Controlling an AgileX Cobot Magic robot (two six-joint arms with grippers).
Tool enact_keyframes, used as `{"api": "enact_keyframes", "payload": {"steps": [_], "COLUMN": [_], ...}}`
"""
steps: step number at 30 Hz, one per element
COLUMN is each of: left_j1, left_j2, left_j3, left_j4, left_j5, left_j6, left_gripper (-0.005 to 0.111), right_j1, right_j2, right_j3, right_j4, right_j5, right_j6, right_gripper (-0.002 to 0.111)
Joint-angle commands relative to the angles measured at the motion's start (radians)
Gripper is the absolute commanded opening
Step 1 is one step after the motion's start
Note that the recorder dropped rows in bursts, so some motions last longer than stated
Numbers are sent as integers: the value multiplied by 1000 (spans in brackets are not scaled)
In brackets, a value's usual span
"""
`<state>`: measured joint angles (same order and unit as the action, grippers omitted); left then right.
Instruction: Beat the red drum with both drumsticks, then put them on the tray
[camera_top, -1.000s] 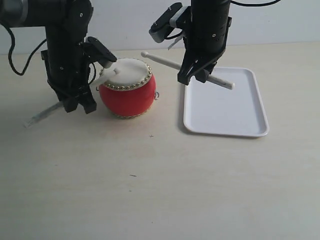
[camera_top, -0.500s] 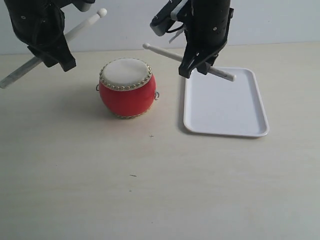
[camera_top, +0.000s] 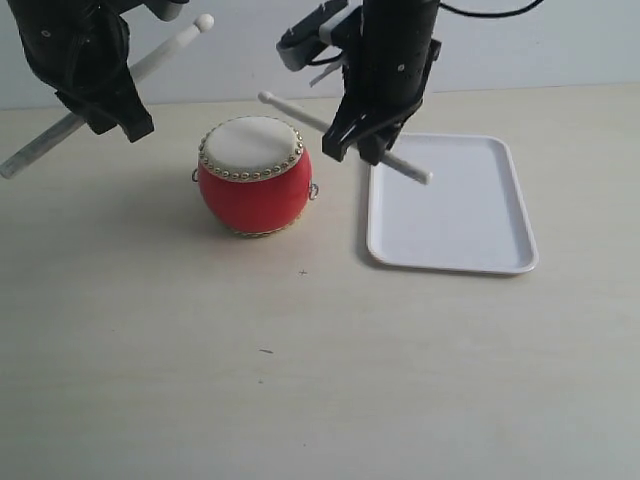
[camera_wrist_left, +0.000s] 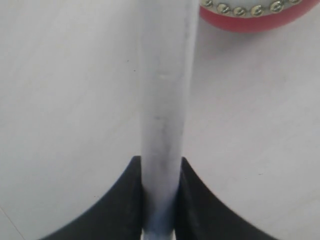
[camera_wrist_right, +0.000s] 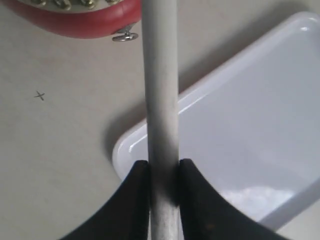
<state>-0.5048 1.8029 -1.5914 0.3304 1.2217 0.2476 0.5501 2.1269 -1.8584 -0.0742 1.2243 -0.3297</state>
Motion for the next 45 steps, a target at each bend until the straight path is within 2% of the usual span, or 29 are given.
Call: {"api": "enact_keyframes", "payload": {"steps": [1,5,14,19,28,30,45], "left_j1": [-4,-4,-4,-4,-6,-6,-4], "left_j2": [-10,-10,-10,-1,286,304,-2], "left_j3": [-5,-5,-5,-5,-5,-3,-3], "left_j4": [-3,-7,-39,-60,-82,-76,-60], "left_j5": [-1,-1,-1,-1,-1,-1,-1], "left_j6": [-23,-22,-16,-20,-25,-25,-25], "left_gripper": [0,0,0,0,0,0,0], "right_j1": [-3,-3,-3,-3,-3,-3,-3], "right_j2": [39,-27,-253,-263,-263,-263,-263], "right_j3": [9,3,3,3,3,3,7], "right_j4": [0,-83,-3,-11,-11,-11,-4], "right_j5": [-3,-3,-3,-3,-3,-3,-3], "right_j6": [3,46,44,42,37,37,37], "right_gripper": [0,0,0,0,0,0,0]}}
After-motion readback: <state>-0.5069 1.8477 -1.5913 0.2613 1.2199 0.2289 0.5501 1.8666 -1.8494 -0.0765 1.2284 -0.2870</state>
